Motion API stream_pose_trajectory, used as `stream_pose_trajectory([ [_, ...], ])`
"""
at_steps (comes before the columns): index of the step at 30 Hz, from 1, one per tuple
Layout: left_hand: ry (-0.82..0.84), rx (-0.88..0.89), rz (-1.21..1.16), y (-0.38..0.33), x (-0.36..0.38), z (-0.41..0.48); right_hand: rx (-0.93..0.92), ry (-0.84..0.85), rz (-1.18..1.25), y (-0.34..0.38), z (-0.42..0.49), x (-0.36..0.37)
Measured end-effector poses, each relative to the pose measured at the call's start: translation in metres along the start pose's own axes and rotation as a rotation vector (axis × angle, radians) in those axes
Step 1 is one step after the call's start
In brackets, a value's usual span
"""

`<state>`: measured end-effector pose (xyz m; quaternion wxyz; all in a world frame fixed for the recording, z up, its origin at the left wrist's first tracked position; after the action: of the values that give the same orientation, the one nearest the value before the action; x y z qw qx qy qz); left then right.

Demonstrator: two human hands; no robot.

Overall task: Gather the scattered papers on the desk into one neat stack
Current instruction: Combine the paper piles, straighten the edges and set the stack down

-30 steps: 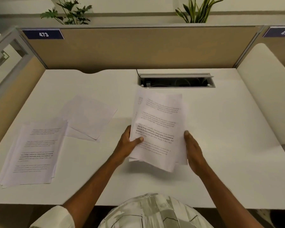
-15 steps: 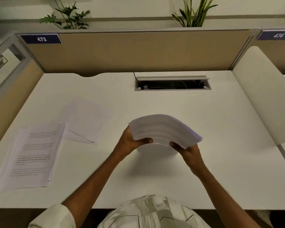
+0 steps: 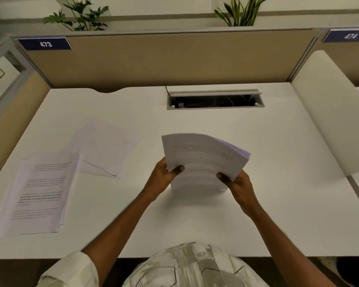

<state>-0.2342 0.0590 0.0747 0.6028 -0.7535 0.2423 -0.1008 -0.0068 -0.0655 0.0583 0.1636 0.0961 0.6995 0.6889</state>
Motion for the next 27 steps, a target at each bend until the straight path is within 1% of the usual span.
stream_pose_trajectory([
  [2, -0.045, -0.035, 0.024, 0.014, -0.004, 0.002, 0.007, -0.026, 0.02, -0.009, -0.004, -0.003],
  [6, -0.11, -0.087, 0.003, 0.03, -0.01, 0.005, 0.056, -0.136, 0.087, -0.021, -0.003, -0.003],
  [10, -0.143, -0.142, -0.126, 0.033, -0.02, 0.005, 0.113, -0.179, 0.156, -0.024, 0.006, 0.001],
  [12, -0.231, -0.227, -0.227, 0.046, -0.032, 0.009, 0.171, -0.185, 0.2, -0.029, 0.008, 0.001],
  [13, -0.303, -0.27, -0.3, 0.055, -0.041, 0.012, 0.202, -0.188, 0.212, -0.033, 0.009, 0.0],
  [14, -0.4, -0.31, -0.356, 0.065, -0.05, 0.016, 0.231, -0.198, 0.219, -0.037, 0.008, -0.002],
  [15, -0.52, -0.348, -0.348, 0.076, -0.061, 0.021, 0.261, -0.207, 0.223, -0.041, 0.008, -0.004],
  [17, -0.76, -0.402, -0.174, 0.091, -0.088, 0.027, 0.314, -0.22, 0.22, -0.048, 0.006, -0.006],
  [18, -0.845, -0.397, -0.055, 0.095, -0.102, 0.029, 0.334, -0.225, 0.212, -0.052, 0.005, -0.007],
  [19, -0.878, -0.371, 0.079, 0.101, -0.114, 0.03, 0.351, -0.229, 0.205, -0.055, 0.003, -0.008],
  [20, -0.863, -0.345, 0.25, 0.105, -0.125, 0.03, 0.367, -0.233, 0.202, -0.057, 0.002, -0.008],
  [22, -0.772, -0.362, 0.63, 0.114, -0.14, 0.027, 0.393, -0.239, 0.207, -0.061, -0.002, -0.008],
  [23, -0.757, -0.374, 0.755, 0.118, -0.145, 0.024, 0.403, -0.239, 0.207, -0.061, -0.003, -0.008],
  [24, -0.776, -0.357, 0.833, 0.12, -0.148, 0.021, 0.412, -0.243, 0.201, -0.061, -0.003, -0.007],
  [27, -0.849, -0.168, 0.969, 0.118, -0.157, 0.015, 0.43, -0.26, 0.176, -0.06, -0.003, -0.007],
])
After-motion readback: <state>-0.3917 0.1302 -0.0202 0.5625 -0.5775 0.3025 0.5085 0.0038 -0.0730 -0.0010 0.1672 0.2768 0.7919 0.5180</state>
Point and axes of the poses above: each hand's wrist, its own z-axis towards the middle knuckle, its own x-axis out of the palm, y = z × x, the point moved 1 cm from there along z, towards the middle knuckle, and after that the axes turned 5 degrees about -x, right-handed, at the moved point
